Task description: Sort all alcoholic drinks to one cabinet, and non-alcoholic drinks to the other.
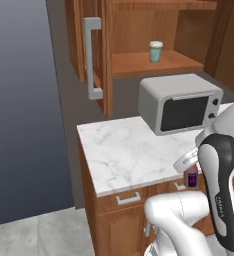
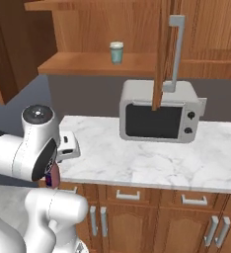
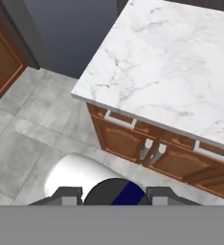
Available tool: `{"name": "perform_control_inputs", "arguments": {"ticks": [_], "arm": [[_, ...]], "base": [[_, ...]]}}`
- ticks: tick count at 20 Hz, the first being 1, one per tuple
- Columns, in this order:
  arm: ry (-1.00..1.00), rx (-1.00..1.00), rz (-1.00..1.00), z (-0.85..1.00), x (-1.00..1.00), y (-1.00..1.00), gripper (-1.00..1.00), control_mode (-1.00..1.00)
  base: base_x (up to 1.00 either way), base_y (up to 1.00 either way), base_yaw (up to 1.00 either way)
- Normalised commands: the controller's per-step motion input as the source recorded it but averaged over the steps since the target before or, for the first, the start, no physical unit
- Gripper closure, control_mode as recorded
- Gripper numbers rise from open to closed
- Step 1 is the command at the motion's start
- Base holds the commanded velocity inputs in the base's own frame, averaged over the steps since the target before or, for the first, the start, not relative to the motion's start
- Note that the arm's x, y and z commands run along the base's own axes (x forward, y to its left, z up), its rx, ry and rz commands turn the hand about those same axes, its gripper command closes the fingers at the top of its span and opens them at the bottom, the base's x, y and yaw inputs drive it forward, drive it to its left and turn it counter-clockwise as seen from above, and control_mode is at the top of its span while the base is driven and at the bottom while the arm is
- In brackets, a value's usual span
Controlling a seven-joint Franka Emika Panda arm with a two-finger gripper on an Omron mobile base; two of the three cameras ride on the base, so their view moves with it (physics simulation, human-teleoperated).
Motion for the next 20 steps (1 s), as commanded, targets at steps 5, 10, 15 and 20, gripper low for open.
{"name": "perform_control_inputs", "arguments": {"ticks": [5,10,15,20], "arm": [[0.0,0.0,0.0,0.0,0.0,0.0,1.0,1.0],[0.0,0.0,0.0,0.0,0.0,0.0,1.0,1.0],[0.0,0.0,0.0,0.0,0.0,0.0,1.0,1.0],[0.01,0.0,0.02,0.0,-0.13,0.1,1.0,-1.0]], "base": [[0.2,-0.42,0.27],[0.37,-0.26,0.08],[0.26,-0.04,0.06],[0.0,0.0,0.0]]}}
